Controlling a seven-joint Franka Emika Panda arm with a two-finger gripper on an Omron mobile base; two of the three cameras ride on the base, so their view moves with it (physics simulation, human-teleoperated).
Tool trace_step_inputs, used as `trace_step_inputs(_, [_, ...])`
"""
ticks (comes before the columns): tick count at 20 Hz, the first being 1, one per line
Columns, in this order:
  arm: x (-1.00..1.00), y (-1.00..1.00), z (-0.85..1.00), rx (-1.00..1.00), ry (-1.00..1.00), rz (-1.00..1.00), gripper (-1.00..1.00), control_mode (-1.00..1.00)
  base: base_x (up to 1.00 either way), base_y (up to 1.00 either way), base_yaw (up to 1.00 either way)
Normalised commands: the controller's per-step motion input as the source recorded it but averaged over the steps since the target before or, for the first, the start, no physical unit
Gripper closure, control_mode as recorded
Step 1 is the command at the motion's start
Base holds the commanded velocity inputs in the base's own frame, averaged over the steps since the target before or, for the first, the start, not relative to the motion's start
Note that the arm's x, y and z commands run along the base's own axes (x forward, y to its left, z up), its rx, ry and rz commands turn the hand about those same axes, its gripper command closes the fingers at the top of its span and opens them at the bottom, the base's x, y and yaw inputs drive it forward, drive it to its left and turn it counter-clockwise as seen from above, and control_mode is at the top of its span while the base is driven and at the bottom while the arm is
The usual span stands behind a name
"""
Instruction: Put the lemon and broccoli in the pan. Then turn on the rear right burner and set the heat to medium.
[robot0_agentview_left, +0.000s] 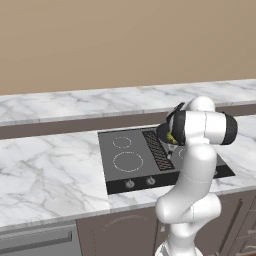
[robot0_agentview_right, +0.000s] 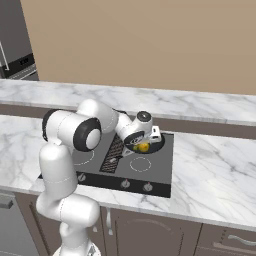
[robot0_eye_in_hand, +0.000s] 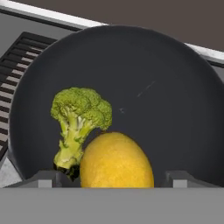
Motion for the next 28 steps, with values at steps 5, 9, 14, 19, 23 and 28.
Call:
trace_step_inputs(5, [0.03, 0.00, 0.00, 0.00, 0.00, 0.00, -1.00, -1.00, 0.00, 0.00, 0.00])
trace_step_inputs(9, [0.02, -0.02, 0.21, 0.00, 0.00, 0.00, -1.00, -1.00, 0.00, 0.00, 0.00])
trace_step_inputs(14, [-0.54, -0.11, 0.26, 0.00, 0.00, -0.03, -1.00, -1.00, 0.00, 0.00, 0.00])
trace_step_inputs(19, [-0.66, 0.00, 0.12, 0.00, 0.06, -0.09, -1.00, -1.00, 0.00, 0.00, 0.00])
trace_step_inputs(23, [-0.56, 0.06, 0.00, 0.00, 0.12, -0.11, -1.00, -1.00, 0.00, 0.00, 0.00])
trace_step_inputs(28, [-0.54, 0.05, 0.00, 0.00, 0.02, -0.16, -1.00, -1.00, 0.00, 0.00, 0.00])
